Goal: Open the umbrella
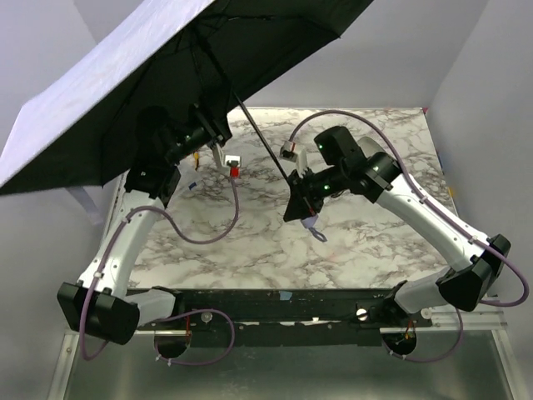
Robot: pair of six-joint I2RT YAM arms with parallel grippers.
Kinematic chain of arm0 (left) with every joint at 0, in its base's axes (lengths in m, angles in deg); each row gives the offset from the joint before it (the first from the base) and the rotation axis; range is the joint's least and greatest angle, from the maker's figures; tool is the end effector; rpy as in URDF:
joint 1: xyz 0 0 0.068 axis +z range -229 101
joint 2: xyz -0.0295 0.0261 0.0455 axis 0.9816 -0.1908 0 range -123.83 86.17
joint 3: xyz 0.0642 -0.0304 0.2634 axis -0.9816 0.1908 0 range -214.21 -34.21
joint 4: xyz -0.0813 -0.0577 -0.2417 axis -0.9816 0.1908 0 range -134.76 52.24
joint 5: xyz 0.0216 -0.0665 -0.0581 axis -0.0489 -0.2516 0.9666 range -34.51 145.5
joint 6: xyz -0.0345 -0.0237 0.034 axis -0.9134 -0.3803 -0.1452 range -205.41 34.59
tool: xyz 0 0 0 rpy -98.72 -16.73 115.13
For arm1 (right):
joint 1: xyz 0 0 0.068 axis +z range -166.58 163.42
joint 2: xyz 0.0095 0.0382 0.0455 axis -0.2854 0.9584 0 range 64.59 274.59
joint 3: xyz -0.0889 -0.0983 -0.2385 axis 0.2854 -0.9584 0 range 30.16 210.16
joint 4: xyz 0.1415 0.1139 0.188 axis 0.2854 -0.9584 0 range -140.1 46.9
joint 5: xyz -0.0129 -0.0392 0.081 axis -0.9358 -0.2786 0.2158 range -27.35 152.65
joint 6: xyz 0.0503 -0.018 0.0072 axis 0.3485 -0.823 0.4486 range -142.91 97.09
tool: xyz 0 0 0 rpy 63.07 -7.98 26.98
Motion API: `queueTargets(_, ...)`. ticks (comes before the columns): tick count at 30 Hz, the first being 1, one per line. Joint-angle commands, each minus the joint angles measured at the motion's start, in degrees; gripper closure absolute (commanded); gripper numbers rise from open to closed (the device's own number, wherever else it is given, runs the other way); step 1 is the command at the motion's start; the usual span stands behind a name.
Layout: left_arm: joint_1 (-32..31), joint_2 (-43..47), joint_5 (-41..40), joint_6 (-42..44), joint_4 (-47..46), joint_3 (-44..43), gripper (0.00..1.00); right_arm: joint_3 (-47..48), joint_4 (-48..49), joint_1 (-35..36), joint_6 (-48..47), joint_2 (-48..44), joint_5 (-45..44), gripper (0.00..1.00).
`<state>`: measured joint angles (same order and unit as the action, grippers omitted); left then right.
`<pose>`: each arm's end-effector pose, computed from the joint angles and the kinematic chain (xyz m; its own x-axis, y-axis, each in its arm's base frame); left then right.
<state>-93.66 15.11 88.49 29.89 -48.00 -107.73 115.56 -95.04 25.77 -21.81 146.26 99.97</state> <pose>0.2659 -0.0895 0.4439 0.6248 0.6203 0.4741 -0.4015 -0.2655 0.8765 0.2001 0.2115 0.3743 -0.5668 -0.4961 -0.6577 -0.8237 0.3251 0.4646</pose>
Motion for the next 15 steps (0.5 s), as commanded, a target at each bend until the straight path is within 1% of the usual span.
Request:
queueTargets(1, -1.98, 4.66, 9.98, 2.25, 9.15, 3.45, 0.5, 3.87, 14.18, -2.89, 3.74, -2.08, 1.73, 1.0)
queueTargets(3, -2.87, 6.02, 10.5, 1.86, 10.68, 4.78, 0.49, 3.27, 17.65, -4.4, 6.41, -2.42, 1.49, 1.0)
queueTargets(7, -4.04, 9.11, 10.41, -0.93, 9.53, 8.46, 0.48, 0.32, 24.82, -7.33, 11.73, -3.88, -1.18, 1.0)
queueTargets(11, -4.15, 13.08, 7.96, -8.0, 9.4, 11.59, 0.47, -3.76, 30.09, -9.18, 14.57, -6.33, -7.45, 1.0)
queueTargets(13, -4.15, 15.77, 5.64, -15.17, 9.96, 12.82, 0.41, -6.33, 31.94, -10.08, 15.79, -7.78, -11.4, 1.0)
queueTargets(14, -4.11, 16.67, 4.55, -19.2, 11.09, 12.78, 0.4, -7.83, 32.64, -10.48, 16.48, -8.63, -13.69, 1.0)
queueTargets(15, -4.07, 17.66, 2.71, -23.06, 12.62, 12.66, 0.32, -9.12, 33.07, -10.81, 17.12, -9.4, -16.14, 1.0)
